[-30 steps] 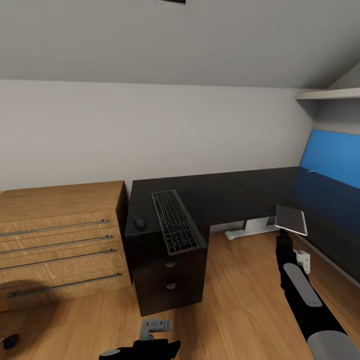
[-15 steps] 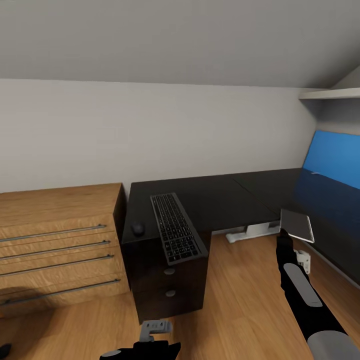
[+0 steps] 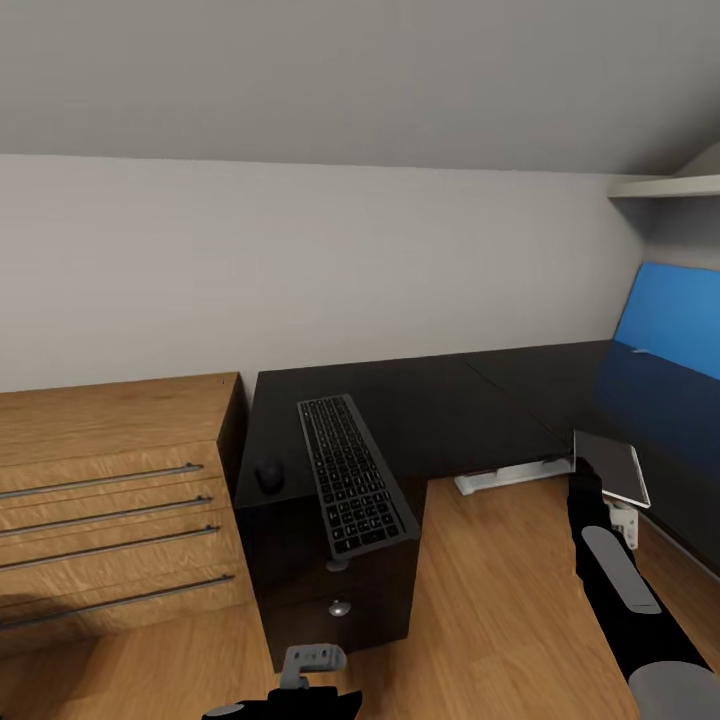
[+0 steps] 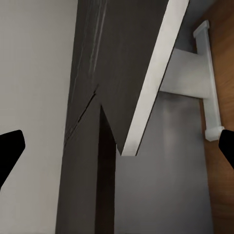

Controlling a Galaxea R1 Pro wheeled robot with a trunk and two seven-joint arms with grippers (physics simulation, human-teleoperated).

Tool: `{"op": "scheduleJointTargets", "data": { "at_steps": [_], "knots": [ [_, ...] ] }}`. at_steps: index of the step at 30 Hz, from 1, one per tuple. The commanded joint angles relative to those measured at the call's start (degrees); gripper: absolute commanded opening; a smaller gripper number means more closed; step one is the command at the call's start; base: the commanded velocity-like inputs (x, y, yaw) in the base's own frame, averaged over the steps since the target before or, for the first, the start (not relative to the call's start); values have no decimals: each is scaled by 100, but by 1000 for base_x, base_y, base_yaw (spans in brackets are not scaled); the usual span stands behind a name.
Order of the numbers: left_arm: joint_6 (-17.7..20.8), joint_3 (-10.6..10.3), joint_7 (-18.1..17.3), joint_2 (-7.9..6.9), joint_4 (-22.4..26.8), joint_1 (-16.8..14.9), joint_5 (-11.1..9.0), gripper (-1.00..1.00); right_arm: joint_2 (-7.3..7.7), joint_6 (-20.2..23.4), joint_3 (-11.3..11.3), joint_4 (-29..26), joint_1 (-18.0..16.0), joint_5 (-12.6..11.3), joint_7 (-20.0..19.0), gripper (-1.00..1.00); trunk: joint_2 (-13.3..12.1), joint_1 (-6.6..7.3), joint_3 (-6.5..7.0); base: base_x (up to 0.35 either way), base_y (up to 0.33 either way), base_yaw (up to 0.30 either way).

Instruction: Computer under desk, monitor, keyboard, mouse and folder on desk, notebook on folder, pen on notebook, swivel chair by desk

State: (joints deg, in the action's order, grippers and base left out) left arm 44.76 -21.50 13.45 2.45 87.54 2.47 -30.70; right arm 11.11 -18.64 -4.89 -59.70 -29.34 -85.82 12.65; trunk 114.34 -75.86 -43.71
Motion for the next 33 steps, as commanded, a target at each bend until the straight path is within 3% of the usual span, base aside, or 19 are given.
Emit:
{"op": "scheduleJointTargets", "data": {
  "at_steps": [1, 13, 30, 31, 33],
  "knots": [
    [15, -1, 53, 1, 4, -1, -60, 100, 22, -28, -8, -5, -2, -49, 12, 100, 2, 0, -5, 17, 0, 0],
    [13, -12, 55, 1, -10, -1, -66, 100, 159, 6, -394, 1, -2, -49, 34, 100, 2, 0, -5, 90, -21, 0],
    [15, -13, 46, 1, -9, -1, -59, 100, 221, 9, -434, 10, -2, -49, 46, 100, 2, 0, -5, 9, -3, 0],
    [15, -13, 45, 1, -9, -1, -59, 100, 222, 11, -434, 10, -2, -49, 48, -100, 2, 0, -5, 0, 0, 0],
    [15, -13, 44, 1, -9, -1, -59, 100, 221, 13, -434, 11, -2, -49, 56, -100, 2, 0, -5, 0, 0, 0]
  ]
}}
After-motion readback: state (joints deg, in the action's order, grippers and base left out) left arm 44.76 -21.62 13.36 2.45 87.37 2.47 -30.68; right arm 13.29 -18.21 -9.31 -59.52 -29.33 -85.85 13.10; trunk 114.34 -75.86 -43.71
